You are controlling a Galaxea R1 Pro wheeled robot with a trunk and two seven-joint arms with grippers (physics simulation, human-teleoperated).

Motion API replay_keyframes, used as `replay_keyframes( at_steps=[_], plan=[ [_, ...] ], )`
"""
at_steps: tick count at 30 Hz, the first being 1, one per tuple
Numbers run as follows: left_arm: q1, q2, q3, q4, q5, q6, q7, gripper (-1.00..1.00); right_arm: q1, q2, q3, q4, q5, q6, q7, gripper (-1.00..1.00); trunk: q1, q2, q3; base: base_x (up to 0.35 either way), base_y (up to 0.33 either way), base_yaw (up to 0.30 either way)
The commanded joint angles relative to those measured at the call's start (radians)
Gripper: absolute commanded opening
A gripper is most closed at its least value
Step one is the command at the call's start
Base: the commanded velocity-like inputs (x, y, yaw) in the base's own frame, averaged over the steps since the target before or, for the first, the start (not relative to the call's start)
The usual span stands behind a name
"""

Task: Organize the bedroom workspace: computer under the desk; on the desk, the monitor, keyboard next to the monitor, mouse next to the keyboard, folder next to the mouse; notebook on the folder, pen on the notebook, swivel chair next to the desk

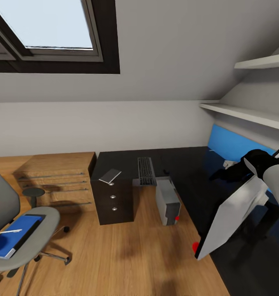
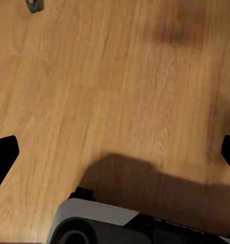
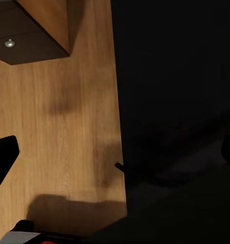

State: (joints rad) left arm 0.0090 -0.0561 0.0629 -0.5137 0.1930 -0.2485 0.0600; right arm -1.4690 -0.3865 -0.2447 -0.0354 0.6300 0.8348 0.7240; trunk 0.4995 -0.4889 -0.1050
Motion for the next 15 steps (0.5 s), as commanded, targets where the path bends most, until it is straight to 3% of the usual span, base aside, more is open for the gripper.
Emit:
replay_keyframes(
  at_steps=[1, 6, 15],
  plan=[
    [0.0, -0.001, 0.001, -0.002, 0.005, -0.001, 0.0, 1.0, -0.001, 0.0, -0.006, -0.001, 0.011, 0.004, 0.006, 1.0, 0.0, -0.002, -0.002, -0.174, -0.005, 0.0],
    [0.0, -0.001, 0.001, -0.002, 0.006, -0.001, 0.0, 1.0, -0.001, -0.001, -0.006, -0.001, 0.011, 0.004, 0.006, 1.0, 0.0, -0.002, -0.002, -0.132, -0.023, 0.0],
    [0.0, -0.001, 0.001, -0.001, 0.006, -0.002, 0.0, 1.0, -0.001, 0.0, -0.006, -0.002, 0.011, 0.004, 0.006, 1.0, 0.0, -0.002, -0.002, -0.017, -0.004, 0.0]
  ],
)
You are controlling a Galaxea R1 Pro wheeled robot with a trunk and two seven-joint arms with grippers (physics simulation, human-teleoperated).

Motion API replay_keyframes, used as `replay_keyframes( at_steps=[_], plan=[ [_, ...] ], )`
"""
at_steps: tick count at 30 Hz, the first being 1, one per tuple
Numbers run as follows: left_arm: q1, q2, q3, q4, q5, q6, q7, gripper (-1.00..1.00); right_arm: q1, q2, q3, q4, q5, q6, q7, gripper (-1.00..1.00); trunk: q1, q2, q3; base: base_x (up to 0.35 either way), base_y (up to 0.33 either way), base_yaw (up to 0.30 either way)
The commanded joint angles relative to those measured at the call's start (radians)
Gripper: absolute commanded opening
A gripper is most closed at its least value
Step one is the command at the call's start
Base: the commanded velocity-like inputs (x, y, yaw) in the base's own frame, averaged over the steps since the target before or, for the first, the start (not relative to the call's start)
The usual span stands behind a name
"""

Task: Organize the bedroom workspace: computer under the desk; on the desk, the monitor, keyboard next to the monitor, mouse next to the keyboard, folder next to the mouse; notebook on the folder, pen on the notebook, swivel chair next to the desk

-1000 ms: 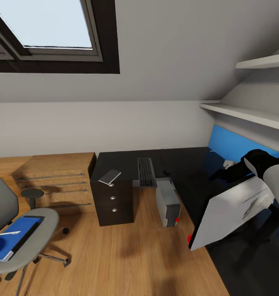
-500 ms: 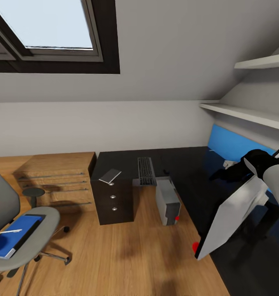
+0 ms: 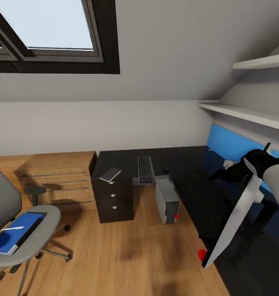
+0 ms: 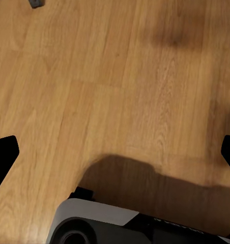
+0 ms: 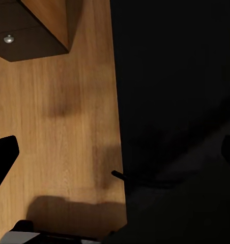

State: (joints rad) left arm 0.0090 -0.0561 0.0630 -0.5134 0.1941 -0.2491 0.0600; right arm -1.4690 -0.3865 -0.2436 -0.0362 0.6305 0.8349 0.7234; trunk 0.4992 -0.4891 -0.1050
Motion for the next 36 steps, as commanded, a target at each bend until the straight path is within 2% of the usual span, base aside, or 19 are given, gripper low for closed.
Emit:
replay_keyframes(
  at_steps=[1, 13, 18, 20, 26, 36],
  plan=[
    [0.0, -0.001, 0.001, -0.001, 0.005, -0.001, 0.0, 1.0, -0.001, 0.0, -0.007, -0.003, 0.011, 0.004, 0.006, 1.0, 0.001, -0.002, -0.002, -0.002, 0.0, 0.0],
    [0.0, -0.002, 0.001, 0.0, 0.005, -0.001, 0.0, 1.0, -0.001, 0.007, -0.013, -0.122, 0.003, 0.011, 0.004, 1.0, 0.001, -0.002, -0.002, 0.0, 0.0, 0.0],
    [0.0, -0.002, 0.001, 0.0, 0.005, -0.001, 0.0, 1.0, -0.001, 0.028, -0.017, -0.182, 0.0, 0.018, 0.004, 1.0, 0.001, -0.002, -0.002, 0.0, 0.0, 0.0],
    [0.0, -0.002, 0.001, 0.0, 0.005, -0.001, 0.0, 1.0, -0.001, 0.046, -0.021, -0.272, -0.002, 0.042, 0.005, 1.0, 0.001, -0.002, -0.002, 0.0, 0.0, 0.0],
    [0.0, -0.002, 0.002, 0.0, 0.005, -0.001, 0.0, 1.0, -0.001, 0.079, -0.026, -0.418, -0.014, 0.082, 0.005, 1.0, 0.001, -0.002, -0.002, -0.005, 0.0, 0.0],
    [0.0, -0.002, 0.001, 0.0, 0.005, -0.001, 0.0, 1.0, -0.001, 0.084, -0.027, -0.449, -0.026, 0.089, 0.005, 1.0, 0.001, -0.002, -0.002, -0.231, 0.0, 0.0]
  ],
)
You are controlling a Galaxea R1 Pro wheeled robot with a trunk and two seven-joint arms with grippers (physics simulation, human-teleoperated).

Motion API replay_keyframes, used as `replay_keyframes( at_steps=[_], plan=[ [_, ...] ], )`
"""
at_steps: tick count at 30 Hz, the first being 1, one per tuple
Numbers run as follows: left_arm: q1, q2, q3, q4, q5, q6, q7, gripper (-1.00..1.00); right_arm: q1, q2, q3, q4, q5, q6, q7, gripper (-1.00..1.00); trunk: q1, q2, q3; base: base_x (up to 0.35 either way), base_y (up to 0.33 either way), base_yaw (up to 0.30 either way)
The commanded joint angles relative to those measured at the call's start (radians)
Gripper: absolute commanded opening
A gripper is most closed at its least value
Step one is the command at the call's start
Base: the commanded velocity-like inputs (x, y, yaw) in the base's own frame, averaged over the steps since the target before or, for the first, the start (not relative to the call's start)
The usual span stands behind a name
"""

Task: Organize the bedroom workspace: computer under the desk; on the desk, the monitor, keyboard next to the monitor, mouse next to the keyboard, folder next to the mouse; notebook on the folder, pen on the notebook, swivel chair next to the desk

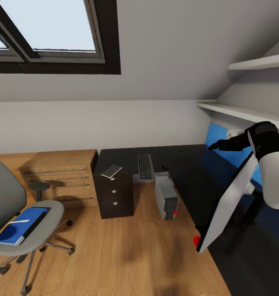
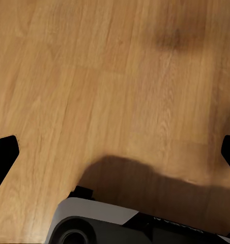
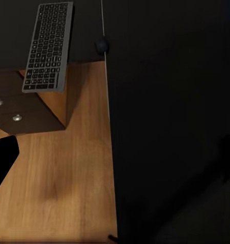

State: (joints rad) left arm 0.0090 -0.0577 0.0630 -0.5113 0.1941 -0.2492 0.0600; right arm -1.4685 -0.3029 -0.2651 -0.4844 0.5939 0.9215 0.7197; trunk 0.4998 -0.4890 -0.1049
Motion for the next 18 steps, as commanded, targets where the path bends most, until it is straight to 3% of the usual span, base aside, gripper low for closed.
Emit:
replay_keyframes(
  at_steps=[1, 8, 18],
  plan=[
    [0.0, -0.001, 0.001, -0.002, 0.005, -0.001, 0.0, 1.0, -0.001, 0.001, -0.005, -0.001, 0.01, 0.003, 0.008, 1.0, 0.0, -0.002, -0.002, -0.309, -0.015, 0.0],
    [0.0, -0.001, 0.001, -0.002, 0.005, -0.001, 0.0, 1.0, -0.001, 0.0, -0.005, -0.002, 0.012, 0.003, 0.006, 1.0, 0.0, -0.002, -0.002, -0.311, -0.086, 0.0],
    [0.0, 0.0, 0.001, -0.002, 0.004, -0.001, 0.0, 1.0, -0.001, -0.001, -0.005, -0.002, 0.013, 0.007, 0.006, 1.0, 0.0, -0.002, -0.002, -0.267, -0.213, 0.0]
  ],
)
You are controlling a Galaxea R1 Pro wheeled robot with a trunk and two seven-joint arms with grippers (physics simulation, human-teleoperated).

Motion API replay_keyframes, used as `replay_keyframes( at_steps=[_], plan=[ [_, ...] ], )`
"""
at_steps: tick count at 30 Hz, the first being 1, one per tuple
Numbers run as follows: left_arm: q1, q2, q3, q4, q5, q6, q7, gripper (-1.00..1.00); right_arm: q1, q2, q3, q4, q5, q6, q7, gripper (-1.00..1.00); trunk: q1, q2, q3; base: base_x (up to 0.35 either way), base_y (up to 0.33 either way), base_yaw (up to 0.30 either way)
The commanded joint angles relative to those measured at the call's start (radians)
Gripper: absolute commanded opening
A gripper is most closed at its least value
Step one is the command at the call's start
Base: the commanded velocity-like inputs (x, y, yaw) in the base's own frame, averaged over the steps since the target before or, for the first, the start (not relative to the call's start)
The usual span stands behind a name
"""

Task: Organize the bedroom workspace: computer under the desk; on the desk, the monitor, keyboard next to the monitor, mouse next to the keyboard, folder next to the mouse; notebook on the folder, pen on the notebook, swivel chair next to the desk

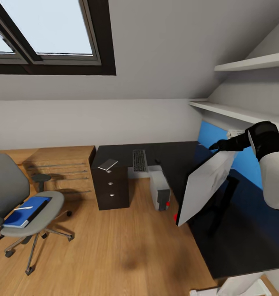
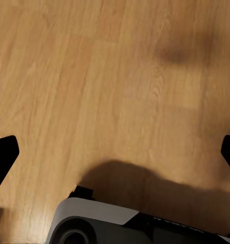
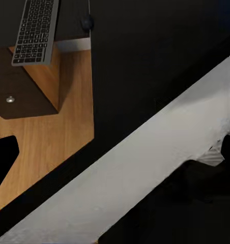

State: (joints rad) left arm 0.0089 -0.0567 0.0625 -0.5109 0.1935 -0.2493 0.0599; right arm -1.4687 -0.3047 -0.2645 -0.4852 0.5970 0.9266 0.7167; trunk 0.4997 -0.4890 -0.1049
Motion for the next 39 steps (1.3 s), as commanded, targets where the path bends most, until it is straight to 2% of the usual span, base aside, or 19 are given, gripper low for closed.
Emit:
replay_keyframes(
  at_steps=[1, 25, 32, 39],
  plan=[
    [0.0, -0.001, 0.002, -0.002, 0.005, -0.001, 0.0, 1.0, -0.001, 0.0, -0.006, 0.0, 0.01, 0.002, 0.009, 1.0, 0.0, -0.002, -0.002, -0.256, -0.232, 0.0],
    [0.0, -0.001, 0.002, -0.002, 0.004, -0.001, 0.0, 1.0, 0.027, 0.0, -0.005, 0.005, 0.009, -0.01, 0.01, 1.0, 0.0, -0.002, -0.002, -0.247, -0.227, 0.0],
    [0.0, 0.0, 0.002, -0.001, 0.006, -0.001, 0.0, 1.0, 0.064, 0.001, -0.004, 0.006, 0.009, -0.021, 0.01, 1.0, 0.0, -0.002, -0.002, -0.047, -0.043, 0.0],
    [0.0, 0.001, 0.005, 0.0, 0.007, -0.002, -0.001, 1.0, 0.112, -0.002, -0.005, 0.007, 0.009, -0.082, 0.009, 1.0, 0.0, -0.002, -0.002, -0.004, -0.004, 0.0]
  ],
)
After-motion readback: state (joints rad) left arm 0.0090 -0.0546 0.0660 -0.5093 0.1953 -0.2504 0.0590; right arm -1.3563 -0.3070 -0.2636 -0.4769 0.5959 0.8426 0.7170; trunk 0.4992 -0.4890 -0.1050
